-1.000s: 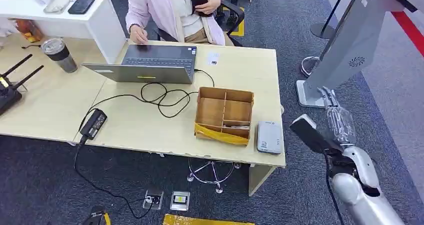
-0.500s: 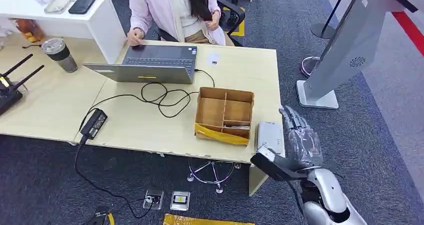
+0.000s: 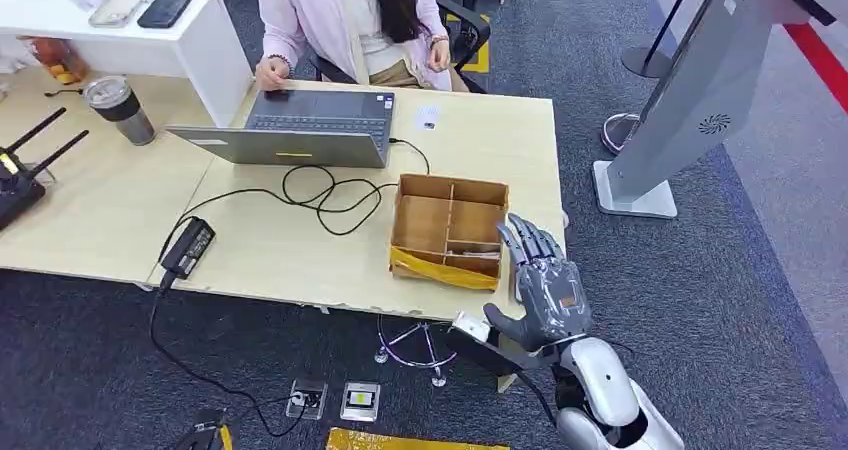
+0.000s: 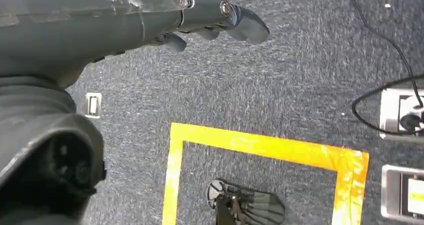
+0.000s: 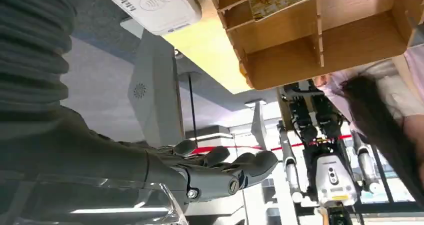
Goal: Pass the card to the sensor for recognition and then transmit it.
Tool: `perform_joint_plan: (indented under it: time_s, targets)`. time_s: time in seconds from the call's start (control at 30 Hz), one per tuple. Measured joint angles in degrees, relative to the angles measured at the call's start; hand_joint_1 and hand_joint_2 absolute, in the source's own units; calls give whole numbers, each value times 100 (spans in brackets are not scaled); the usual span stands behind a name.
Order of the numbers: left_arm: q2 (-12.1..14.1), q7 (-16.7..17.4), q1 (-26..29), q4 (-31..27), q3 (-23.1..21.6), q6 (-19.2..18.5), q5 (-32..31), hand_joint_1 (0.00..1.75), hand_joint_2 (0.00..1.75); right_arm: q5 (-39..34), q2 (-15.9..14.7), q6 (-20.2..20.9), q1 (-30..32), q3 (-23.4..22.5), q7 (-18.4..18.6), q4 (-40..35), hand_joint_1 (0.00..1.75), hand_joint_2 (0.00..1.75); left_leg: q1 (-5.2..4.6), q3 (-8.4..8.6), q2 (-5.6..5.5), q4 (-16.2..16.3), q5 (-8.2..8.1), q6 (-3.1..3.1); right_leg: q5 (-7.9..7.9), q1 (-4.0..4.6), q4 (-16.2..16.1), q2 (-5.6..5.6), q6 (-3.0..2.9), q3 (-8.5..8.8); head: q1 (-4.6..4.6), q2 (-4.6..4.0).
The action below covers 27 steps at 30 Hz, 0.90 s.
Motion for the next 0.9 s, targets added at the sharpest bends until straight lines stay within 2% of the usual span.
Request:
perform_joint_plan:
  time_s: [0.3,0.5,0.7,0.9]
  targets:
    - [9,-90,-13,0,-17,-24,-70,0,0,162,496,-612,-361,0,-339,1076,0,175,2,0,0,0,1,-1,-1,3,1,0,-1,0,0,0]
    - [28,-92,-13,0,-26,-77,-74,0,0,170,695,-642,-435,-2,-356,1554,0,175,2,-1,0,0,0,-1,-1,3,1,0,-2,0,0,0]
    - [33,-92,-14,0,-33,-87,-114,0,0,258,931,-852,-626,-15,-369,2148,0,175,2,1,0,0,1,-1,-1,3,0,0,-2,-1,0,0]
    - [42,-85,-12,0,-37,-98,-109,0,0,400,1060,-826,-748,-105,-247,2592,0,175,2,0,0,0,2,-3,-1,3,1,0,-2,0,2,0]
